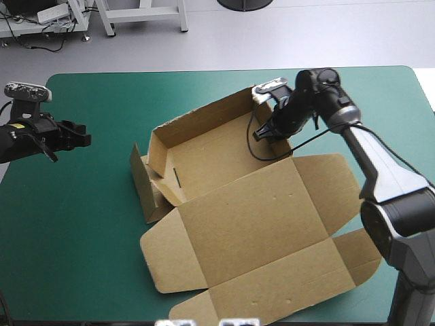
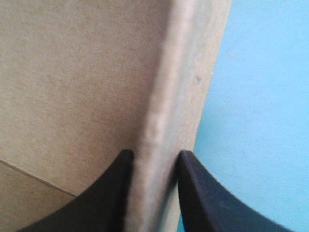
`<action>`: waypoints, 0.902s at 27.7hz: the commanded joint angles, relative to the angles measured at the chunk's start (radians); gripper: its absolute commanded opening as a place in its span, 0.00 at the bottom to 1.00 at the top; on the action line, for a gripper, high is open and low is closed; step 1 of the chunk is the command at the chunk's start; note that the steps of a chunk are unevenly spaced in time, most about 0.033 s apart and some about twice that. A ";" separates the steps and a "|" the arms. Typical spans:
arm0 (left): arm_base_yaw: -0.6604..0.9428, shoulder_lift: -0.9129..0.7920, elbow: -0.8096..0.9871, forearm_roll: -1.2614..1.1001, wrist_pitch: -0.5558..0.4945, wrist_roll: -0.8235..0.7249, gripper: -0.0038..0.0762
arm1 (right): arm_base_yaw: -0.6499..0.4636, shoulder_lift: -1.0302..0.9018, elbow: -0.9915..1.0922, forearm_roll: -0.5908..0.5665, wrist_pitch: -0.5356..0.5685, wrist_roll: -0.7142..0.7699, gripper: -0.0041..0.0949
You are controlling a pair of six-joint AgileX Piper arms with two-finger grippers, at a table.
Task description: Fold the box
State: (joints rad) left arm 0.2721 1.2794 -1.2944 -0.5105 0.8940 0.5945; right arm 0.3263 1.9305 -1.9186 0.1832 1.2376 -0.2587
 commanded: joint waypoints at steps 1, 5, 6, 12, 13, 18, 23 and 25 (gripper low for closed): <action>0.001 -0.042 -0.029 -0.075 -0.042 0.005 0.46 | -0.057 -0.177 -0.039 0.016 0.013 -0.019 0.02; 0.001 -0.078 -0.029 -0.052 -0.036 0.005 0.46 | -0.114 -0.328 -0.039 0.087 0.013 -0.071 0.02; 0.001 -0.088 -0.029 -0.047 -0.028 0.005 0.46 | -0.120 -0.349 -0.039 0.091 0.013 -0.073 0.02; 0.001 -0.145 -0.029 -0.027 0.001 -0.006 0.46 | -0.125 -0.426 -0.039 0.113 0.013 -0.089 0.02; 0.001 -0.152 -0.029 -0.026 0.007 -0.006 0.46 | -0.125 -0.432 -0.039 0.115 0.013 -0.089 0.02; 0.001 -0.176 -0.027 -0.002 0.044 -0.034 0.46 | -0.138 -0.469 -0.041 0.203 0.011 -0.136 0.02; 0.001 -0.184 -0.005 0.022 0.080 -0.060 0.46 | -0.259 -0.512 -0.041 0.352 0.011 -0.197 0.02; 0.001 -0.196 0.016 0.012 0.061 -0.059 0.46 | -0.328 -0.527 -0.038 0.458 0.011 -0.229 0.02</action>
State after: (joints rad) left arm 0.2721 1.1173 -1.2753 -0.4588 1.0109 0.5465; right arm 0.0774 1.4615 -1.9249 0.4798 1.2440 -0.4511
